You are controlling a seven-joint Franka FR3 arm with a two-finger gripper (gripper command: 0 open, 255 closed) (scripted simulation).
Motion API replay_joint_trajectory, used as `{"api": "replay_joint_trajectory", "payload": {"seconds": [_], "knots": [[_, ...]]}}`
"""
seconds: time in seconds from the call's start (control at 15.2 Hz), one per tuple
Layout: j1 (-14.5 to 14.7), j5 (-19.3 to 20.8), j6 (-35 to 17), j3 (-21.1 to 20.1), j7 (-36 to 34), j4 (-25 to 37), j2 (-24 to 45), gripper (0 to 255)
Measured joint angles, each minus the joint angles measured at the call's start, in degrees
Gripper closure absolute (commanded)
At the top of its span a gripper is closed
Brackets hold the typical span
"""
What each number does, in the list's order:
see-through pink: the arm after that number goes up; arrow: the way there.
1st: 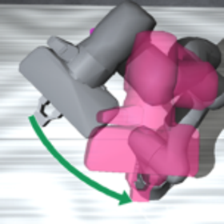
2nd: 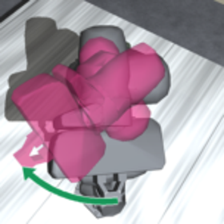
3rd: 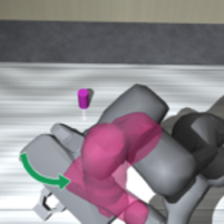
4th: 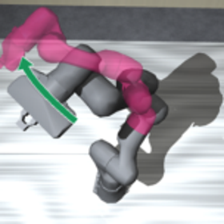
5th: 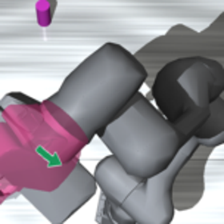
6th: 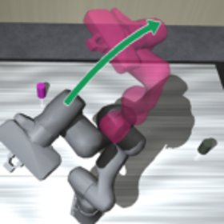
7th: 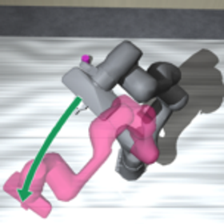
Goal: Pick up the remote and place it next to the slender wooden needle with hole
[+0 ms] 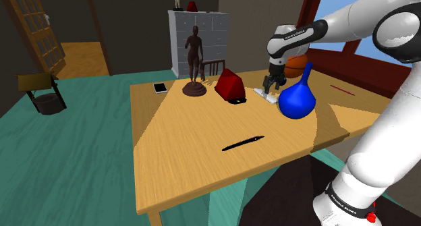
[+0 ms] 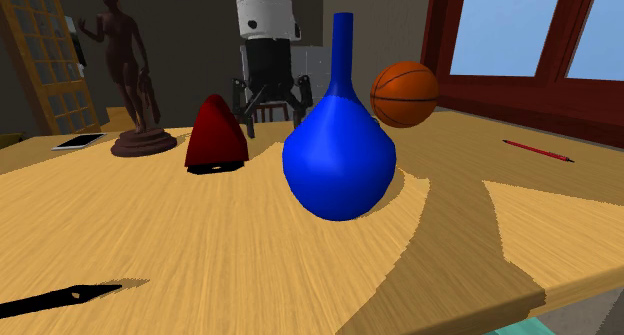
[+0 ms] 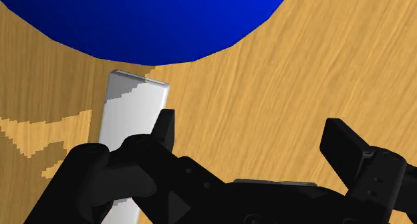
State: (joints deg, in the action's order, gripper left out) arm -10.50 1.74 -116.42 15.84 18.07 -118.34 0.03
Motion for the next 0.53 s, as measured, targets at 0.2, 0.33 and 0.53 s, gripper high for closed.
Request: {"api": "replay_joint_trajectory", "payload": {"seconds": [0.2, 0.33, 0.53], "knots": [[-1.3, -2.2, -1.5, 1.0, 2.9, 5.2, 6.3, 0], [-2.3, -3.8, -2.2, 1.4, 4.4, 9.0, 10.5, 0], [-4.3, -6.3, -2.6, 1.7, 7.1, 15.5, 17.1, 0]]}}
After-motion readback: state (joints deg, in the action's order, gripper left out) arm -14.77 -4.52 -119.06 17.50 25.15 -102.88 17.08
